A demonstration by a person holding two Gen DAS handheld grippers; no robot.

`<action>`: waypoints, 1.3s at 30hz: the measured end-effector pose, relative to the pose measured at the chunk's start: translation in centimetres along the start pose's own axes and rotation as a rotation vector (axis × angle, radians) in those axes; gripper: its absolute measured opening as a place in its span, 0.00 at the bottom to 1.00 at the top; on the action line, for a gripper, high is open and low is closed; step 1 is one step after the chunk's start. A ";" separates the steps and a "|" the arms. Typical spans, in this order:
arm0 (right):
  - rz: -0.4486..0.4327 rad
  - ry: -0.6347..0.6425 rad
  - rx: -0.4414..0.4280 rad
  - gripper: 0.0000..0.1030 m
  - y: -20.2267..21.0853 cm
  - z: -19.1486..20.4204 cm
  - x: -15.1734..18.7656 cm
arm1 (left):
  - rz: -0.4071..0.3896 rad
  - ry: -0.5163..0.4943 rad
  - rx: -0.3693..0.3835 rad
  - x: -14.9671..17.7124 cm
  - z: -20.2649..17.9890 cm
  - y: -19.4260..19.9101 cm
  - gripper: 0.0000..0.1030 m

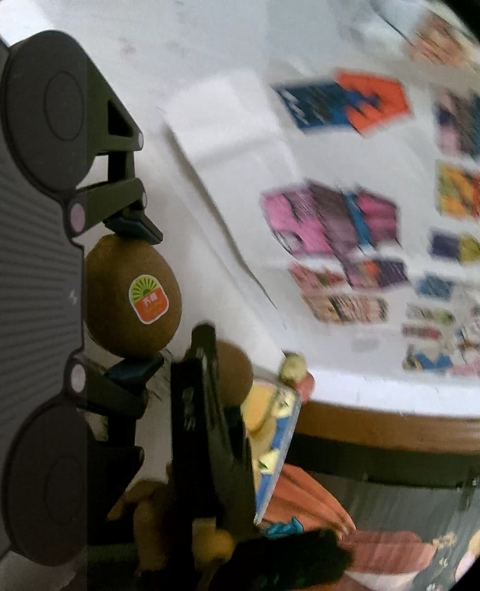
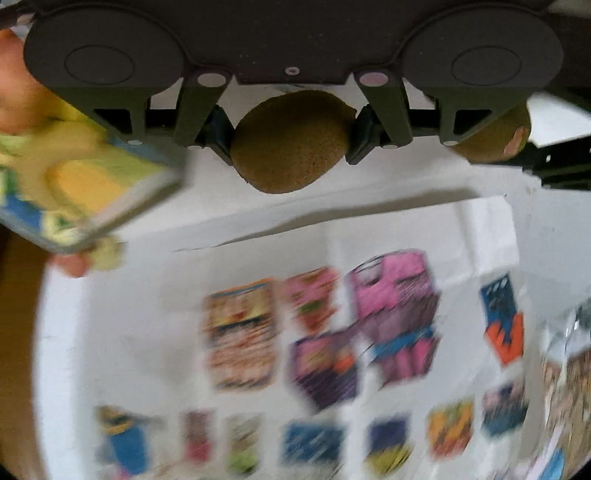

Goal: Organize fruits
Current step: 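Carry the left tool's kiwi over the tray while the right tool carries its kiwi alongside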

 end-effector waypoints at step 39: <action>-0.112 -0.189 0.400 0.81 8.8 -20.0 6.8 | -0.224 -0.048 0.172 -6.3 -12.2 -15.9 0.95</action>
Point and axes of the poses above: each gripper's, at about its wrist camera, not at the fingertips, and y roughly against the way its jaws point, z to its left, x to its underside, the point moved 2 cm from there along -y, roughly the way its jaws point, and after that the axes turned 12 degrees about x, right-handed, at the moved point
